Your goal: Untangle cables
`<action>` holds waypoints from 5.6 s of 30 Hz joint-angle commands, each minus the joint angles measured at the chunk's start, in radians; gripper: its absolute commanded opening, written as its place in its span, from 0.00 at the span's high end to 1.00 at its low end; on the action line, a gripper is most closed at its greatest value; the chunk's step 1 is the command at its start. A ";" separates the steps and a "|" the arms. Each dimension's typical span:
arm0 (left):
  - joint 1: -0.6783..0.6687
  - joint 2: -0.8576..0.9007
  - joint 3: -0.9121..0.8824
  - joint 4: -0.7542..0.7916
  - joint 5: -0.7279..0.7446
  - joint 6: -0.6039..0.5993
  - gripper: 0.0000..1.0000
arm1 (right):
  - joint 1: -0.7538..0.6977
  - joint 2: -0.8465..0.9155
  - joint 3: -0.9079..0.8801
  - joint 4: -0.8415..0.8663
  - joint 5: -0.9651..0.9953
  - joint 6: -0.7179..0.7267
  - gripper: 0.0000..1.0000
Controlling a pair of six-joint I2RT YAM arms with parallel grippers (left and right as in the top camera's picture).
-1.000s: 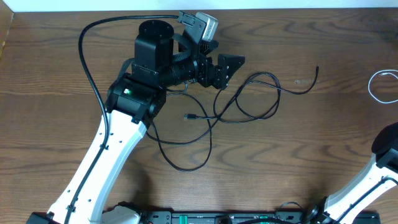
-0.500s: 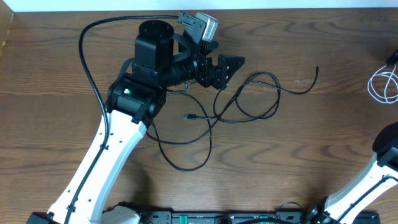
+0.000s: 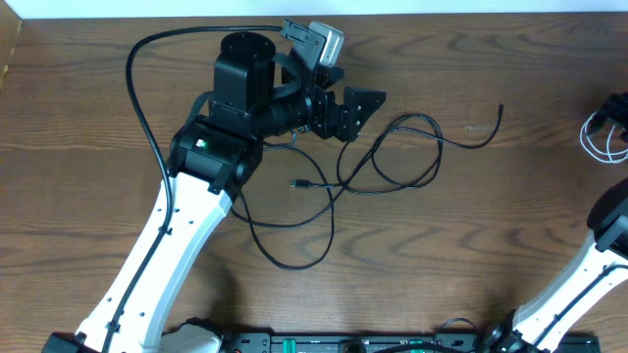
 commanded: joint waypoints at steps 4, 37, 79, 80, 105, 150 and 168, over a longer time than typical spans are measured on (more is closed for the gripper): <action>0.006 0.053 0.015 0.000 -0.005 0.005 0.07 | 0.037 0.011 -0.100 0.025 0.081 0.051 0.20; 0.006 0.063 0.015 0.000 -0.006 0.006 0.07 | -0.046 0.094 -0.322 0.554 0.097 0.130 0.49; 0.006 0.066 0.015 -0.004 -0.164 0.006 0.07 | 0.135 0.143 -0.321 1.329 -0.411 0.220 0.39; 0.008 0.066 0.015 -0.005 -0.163 0.006 0.07 | 0.135 0.110 -0.321 1.281 -0.439 0.202 0.39; 0.026 0.070 -0.092 -0.442 -0.446 0.053 0.08 | 0.410 -0.209 -0.321 0.466 -0.473 -0.029 0.01; -0.142 0.323 -0.239 -0.389 -0.383 0.106 0.12 | 0.422 -0.208 -0.322 0.424 -0.443 -0.029 0.01; -0.142 0.465 -0.239 -0.333 -0.384 0.102 0.19 | 0.422 -0.208 -0.322 0.409 -0.442 -0.029 0.01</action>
